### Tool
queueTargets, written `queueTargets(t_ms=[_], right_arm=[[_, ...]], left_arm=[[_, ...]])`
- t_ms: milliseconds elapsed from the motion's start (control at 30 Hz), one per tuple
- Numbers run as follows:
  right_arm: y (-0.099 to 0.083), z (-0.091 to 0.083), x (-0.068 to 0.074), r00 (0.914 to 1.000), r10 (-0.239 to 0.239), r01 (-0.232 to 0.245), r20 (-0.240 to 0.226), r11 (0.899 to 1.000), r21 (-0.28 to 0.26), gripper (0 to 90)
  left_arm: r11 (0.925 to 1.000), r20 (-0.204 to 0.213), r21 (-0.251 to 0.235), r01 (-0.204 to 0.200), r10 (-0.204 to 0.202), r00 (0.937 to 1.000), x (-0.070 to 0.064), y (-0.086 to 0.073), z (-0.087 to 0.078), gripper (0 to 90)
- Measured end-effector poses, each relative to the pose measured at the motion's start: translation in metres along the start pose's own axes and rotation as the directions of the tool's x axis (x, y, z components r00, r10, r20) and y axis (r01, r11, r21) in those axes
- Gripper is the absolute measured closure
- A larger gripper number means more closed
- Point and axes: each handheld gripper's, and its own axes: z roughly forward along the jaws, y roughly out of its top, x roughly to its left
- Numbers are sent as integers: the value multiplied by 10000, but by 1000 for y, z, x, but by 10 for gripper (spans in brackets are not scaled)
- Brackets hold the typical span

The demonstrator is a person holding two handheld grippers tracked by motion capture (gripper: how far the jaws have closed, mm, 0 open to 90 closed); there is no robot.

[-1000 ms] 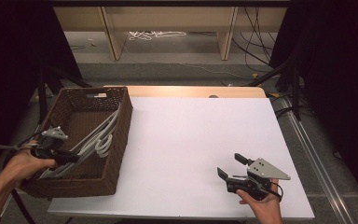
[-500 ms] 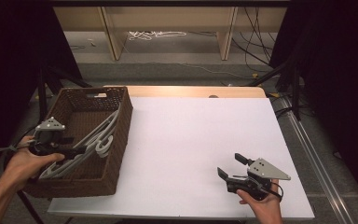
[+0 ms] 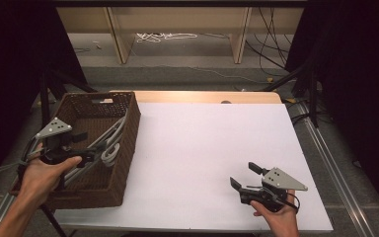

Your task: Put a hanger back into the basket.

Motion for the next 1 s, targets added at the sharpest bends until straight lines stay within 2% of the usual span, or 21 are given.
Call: queueTargets(t_ms=[100,133,167,233,300,400,533,567,600,633,667,700,733,833,867,900,1000], right_arm=[[0,0,0,10000,16,-16,9,10000,55,205],[-1,1,0,9999,88,-88,-97,9999,-84,204],[0,0,0,10000,-1,1,16,10000,20,204],[-1,1,0,9999,101,-102,-115,9999,-81,205],[0,1,0,9999,99,-99,-51,9999,-84,204],[0,0,0,10000,58,-58,0,10000,41,204],[-1,1,0,9999,89,-90,-91,9999,-103,204],[0,0,0,10000,33,-33,26,10000,30,204],[0,0,0,10000,41,-41,20,10000,23,204],[0,0,0,10000,31,-31,17,10000,18,204],[0,0,0,10000,86,-85,-19,9999,52,204],[-1,2,0,9998,123,-124,-136,9999,-72,204],[-1,1,0,9999,142,-141,-85,9999,20,203],[0,-1,-2,9999,147,-147,32,9999,11,197],[0,-1,-2,9999,146,-146,-2,9999,31,195],[0,-1,-2,9998,184,-185,-75,9998,-75,192],[1,-2,-2,10000,32,-33,-74,9999,-164,190]], left_arm=[[9998,221,-196,-67,71,9997,-8,2,4,204],[9995,248,-318,-44,52,9997,-12,2,6,203],[9993,326,-359,-120,132,9994,-14,3,7,202],[9985,408,-538,-65,87,9991,-21,4,10,200],[9978,548,-662,-1,38,9985,-29,5,13,200],[9963,726,-849,-149,211,9971,-38,6,17,200],[9933,974,-1139,-208,320,9947,-51,7,21,201],[9927,1011,-1129,-417,532,9935,-53,7,22,200],[9929,1036,-1123,-400,517,9933,-56,7,23,200],[9923,1102,-1111,-541,664,9917,-59,7,25,199],[9903,1189,-1142,-789,924,9886,-61,6,27,197],[9905,1294,-1122,-800,943,9871,-65,6,29,196],[9928,1436,-1071,-545,697,9872,-69,4,30,195],[9925,1652,-1161,-390,580,9846,-76,1,35,193],[9915,1699,-1215,-469,673,9832,-77,1,36,193],[9916,1744,-1255,-326,544,9832,-80,0,37,193],[9884,1956,-1490,-300,592,9789,-85,-3,41,193]])
